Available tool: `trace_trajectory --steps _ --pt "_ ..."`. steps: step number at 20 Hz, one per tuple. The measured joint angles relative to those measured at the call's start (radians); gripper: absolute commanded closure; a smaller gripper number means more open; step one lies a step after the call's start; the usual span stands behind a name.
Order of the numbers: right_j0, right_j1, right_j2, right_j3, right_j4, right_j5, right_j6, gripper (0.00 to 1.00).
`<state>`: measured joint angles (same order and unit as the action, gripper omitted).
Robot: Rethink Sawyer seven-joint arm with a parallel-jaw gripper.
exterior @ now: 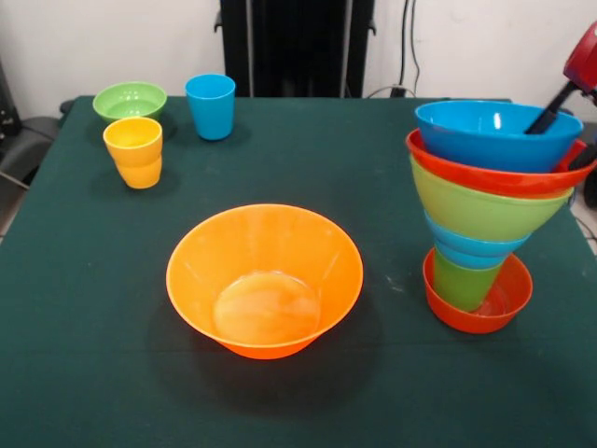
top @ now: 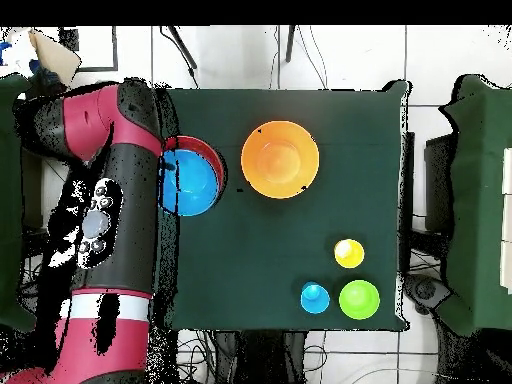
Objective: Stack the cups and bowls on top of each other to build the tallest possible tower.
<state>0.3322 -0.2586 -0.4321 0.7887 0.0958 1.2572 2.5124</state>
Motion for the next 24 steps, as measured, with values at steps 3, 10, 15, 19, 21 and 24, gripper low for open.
trace_trajectory --steps 3,10,15,19,21,24 --pt "0.0 0.001 -0.001 0.0 0.003 -0.001 0.0 0.0" --pt "0.0 0.001 -0.009 0.0 0.012 -0.001 0.0 0.0" --pt "0.0 0.001 -0.016 0.0 0.019 -0.001 0.0 0.0" --pt "0.0 0.001 -0.018 0.0 0.024 -0.001 0.0 0.0" --pt "0.0 -0.001 -0.018 0.0 0.029 -0.001 0.0 0.0" --pt "0.0 -0.009 -0.019 0.0 0.043 -0.001 0.0 0.0"
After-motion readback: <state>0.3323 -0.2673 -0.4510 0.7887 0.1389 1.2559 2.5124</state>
